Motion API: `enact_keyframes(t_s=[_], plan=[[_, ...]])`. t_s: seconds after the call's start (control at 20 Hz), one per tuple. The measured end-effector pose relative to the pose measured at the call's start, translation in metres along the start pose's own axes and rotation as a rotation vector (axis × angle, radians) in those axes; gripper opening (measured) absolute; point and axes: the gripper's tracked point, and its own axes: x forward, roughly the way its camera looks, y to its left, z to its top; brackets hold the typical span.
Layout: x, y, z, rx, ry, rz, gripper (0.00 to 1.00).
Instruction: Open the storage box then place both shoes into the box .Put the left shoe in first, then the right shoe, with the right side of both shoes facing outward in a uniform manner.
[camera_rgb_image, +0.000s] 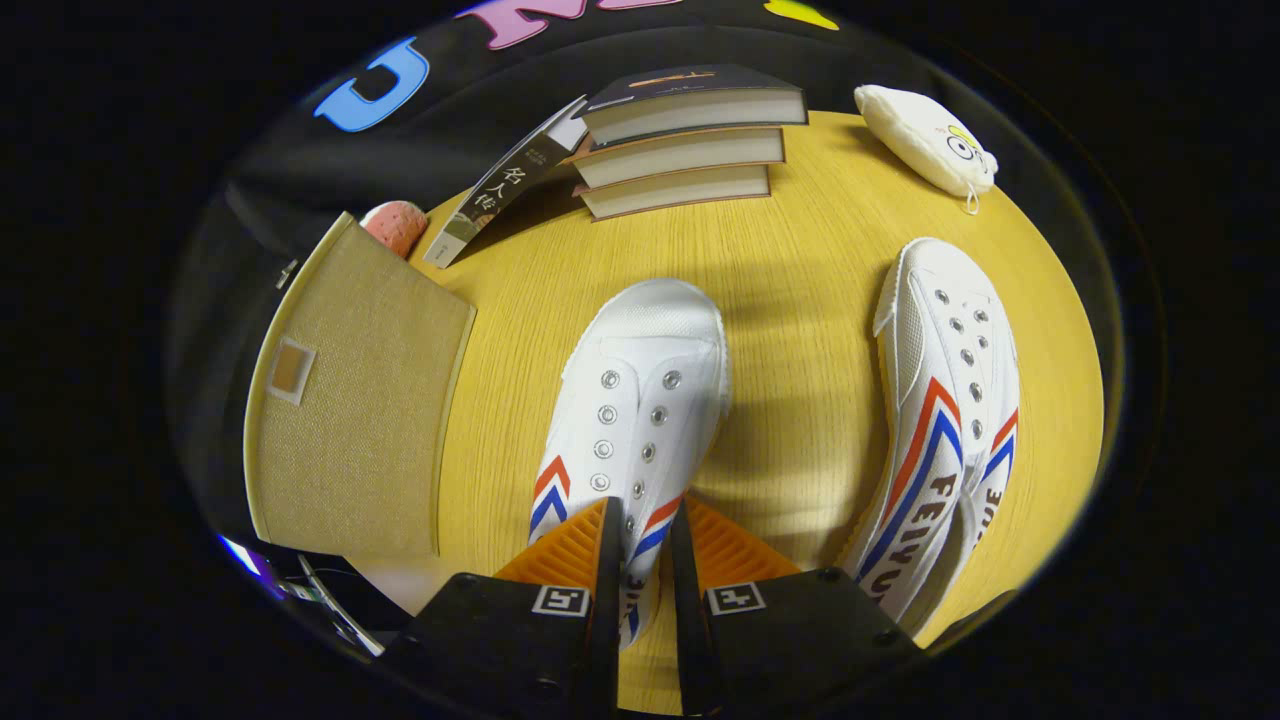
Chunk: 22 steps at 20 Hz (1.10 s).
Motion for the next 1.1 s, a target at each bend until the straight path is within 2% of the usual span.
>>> enact_keyframes(t_s=[0.05, 0.1, 0.15, 0.2, 0.75, 0.9, 1.1], plan=[[-0.002, -0.002, 0.001, 0.052, 0.012, 0.008, 0.22], [-0.001, -0.003, 0.0, 0.105, 0.028, 0.029, 0.11], [0.003, -0.004, -0.001, 0.162, 0.041, 0.052, 0.11], [-0.001, -0.005, 0.001, 0.187, 0.053, 0.074, 0.06], [-0.031, 0.026, 0.013, 0.273, 0.044, 0.16, 0.06], [-0.058, 0.039, 0.027, 0.311, 0.02, 0.194, 0.06], [-0.108, 0.07, 0.058, 0.254, -0.055, 0.239, 0.06]])
